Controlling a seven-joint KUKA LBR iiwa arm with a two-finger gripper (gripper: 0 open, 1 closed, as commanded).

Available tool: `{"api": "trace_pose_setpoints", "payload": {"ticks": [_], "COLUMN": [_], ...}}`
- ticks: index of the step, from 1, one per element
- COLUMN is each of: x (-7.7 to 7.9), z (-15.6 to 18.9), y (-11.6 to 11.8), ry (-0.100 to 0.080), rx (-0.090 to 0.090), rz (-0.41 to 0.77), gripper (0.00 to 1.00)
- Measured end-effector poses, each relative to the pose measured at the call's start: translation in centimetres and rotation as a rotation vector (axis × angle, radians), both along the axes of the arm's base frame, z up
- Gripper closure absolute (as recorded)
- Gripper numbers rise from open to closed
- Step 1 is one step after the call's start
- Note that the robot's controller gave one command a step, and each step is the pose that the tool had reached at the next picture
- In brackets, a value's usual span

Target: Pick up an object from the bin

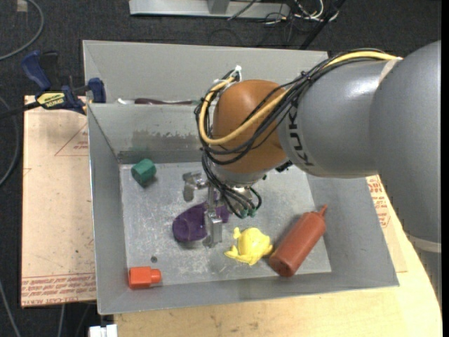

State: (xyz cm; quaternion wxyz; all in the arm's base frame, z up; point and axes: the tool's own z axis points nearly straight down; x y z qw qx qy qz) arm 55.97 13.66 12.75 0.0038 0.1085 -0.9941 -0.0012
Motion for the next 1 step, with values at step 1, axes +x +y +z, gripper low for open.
{"api": "trace_pose_setpoints", "payload": {"ticks": [1], "x": [-1.18], "z": [-5.76], "y": [-4.51], "ry": [-0.012], "rx": [0.003], "rz": [0.19], "gripper": [1.0]}}
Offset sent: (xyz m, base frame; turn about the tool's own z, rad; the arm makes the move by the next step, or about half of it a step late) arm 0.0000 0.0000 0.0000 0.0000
